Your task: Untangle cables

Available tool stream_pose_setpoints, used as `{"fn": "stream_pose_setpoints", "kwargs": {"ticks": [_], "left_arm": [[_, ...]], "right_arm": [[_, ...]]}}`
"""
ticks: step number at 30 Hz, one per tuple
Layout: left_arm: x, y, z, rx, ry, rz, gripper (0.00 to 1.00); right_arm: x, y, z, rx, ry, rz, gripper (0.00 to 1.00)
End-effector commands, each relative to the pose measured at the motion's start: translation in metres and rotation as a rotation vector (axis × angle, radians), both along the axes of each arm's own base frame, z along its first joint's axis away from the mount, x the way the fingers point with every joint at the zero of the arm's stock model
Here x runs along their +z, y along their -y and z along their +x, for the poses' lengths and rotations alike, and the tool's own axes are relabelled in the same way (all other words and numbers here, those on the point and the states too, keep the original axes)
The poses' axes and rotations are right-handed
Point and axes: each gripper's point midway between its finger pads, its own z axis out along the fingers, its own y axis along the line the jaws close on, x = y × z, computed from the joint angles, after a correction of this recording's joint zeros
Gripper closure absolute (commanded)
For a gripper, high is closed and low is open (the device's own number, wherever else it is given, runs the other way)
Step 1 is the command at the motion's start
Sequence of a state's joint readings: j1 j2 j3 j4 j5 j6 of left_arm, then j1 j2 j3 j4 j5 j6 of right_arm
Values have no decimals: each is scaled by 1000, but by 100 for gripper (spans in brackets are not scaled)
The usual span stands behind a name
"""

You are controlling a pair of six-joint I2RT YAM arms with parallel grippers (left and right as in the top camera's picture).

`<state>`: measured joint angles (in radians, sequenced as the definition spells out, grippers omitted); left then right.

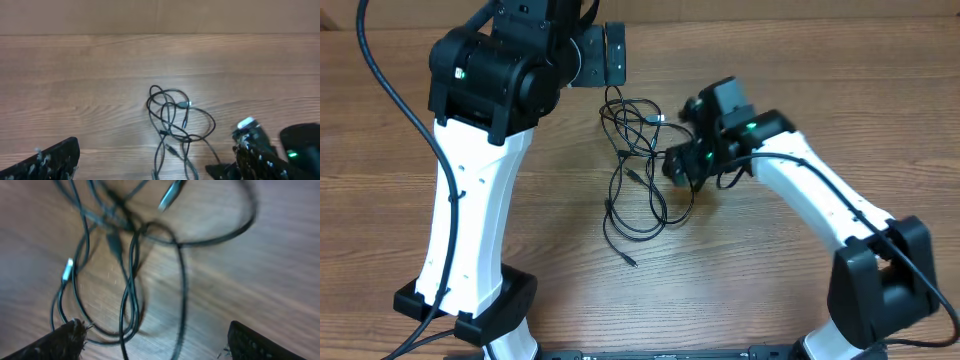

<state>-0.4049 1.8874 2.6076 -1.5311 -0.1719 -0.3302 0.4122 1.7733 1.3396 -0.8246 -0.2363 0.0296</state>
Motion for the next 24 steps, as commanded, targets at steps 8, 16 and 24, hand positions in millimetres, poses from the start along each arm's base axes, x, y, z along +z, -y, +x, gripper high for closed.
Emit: {"fn": "stream_pose_setpoints", "kwargs": {"ticks": [8, 16, 24], "left_arm": [[-13, -16, -13, 19, -73, 79, 0], [-21, -20, -21, 18, -118, 98, 0], [-49, -16, -13, -15, -196, 156, 0]], "right_arm": [[-71, 13, -39, 12, -68, -110, 28], [-69, 7, -42, -13, -69, -70, 96], [128, 4, 1, -58, 165, -52, 96]]}}
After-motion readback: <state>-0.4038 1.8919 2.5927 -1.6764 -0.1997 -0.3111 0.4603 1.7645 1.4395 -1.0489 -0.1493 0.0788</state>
